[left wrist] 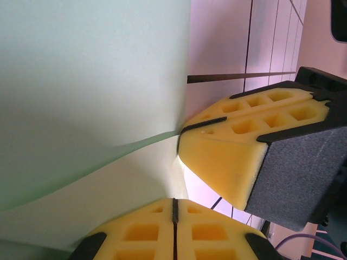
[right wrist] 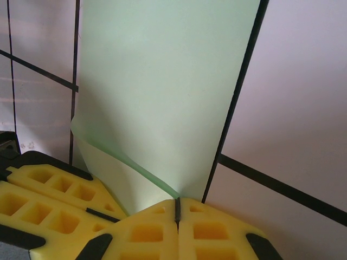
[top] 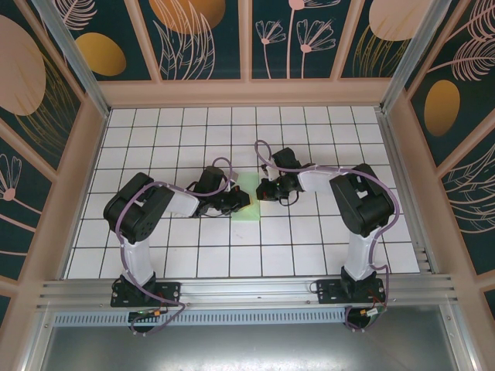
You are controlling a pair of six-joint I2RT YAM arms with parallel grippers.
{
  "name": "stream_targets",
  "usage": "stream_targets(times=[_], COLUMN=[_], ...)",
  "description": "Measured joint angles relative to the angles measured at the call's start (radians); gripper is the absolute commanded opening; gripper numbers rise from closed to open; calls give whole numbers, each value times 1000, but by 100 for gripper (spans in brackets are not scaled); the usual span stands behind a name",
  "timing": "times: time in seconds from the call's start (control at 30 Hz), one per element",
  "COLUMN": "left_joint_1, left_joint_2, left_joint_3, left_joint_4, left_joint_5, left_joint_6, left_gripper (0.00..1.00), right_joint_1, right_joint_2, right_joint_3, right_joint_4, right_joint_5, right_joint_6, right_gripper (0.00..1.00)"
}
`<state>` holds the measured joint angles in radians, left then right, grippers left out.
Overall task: Fold a paper plane with a square sheet of paper (pick it up from the middle)
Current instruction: Fold the triangle a second time at the center of the table.
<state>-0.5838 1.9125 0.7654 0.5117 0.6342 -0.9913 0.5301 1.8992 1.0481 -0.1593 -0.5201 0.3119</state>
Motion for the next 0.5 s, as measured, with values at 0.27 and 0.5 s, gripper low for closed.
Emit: stream_targets(times=[0.27, 0.5], left_joint_1=[0, -2], left_joint_2=[0, 0], left_joint_3=[0, 10], left_joint_4=[-18, -43], left_joint_5=[-20, -35], left_joint_6=[0, -7], left_gripper=[8, 7], right_joint_1=[0, 0], right_joint_2=[8, 9], right_joint_3=[8, 11], right_joint_4=[-6, -7], right_joint_5=[-1, -1], right_joint_6=[-1, -9], right_gripper=[0, 0])
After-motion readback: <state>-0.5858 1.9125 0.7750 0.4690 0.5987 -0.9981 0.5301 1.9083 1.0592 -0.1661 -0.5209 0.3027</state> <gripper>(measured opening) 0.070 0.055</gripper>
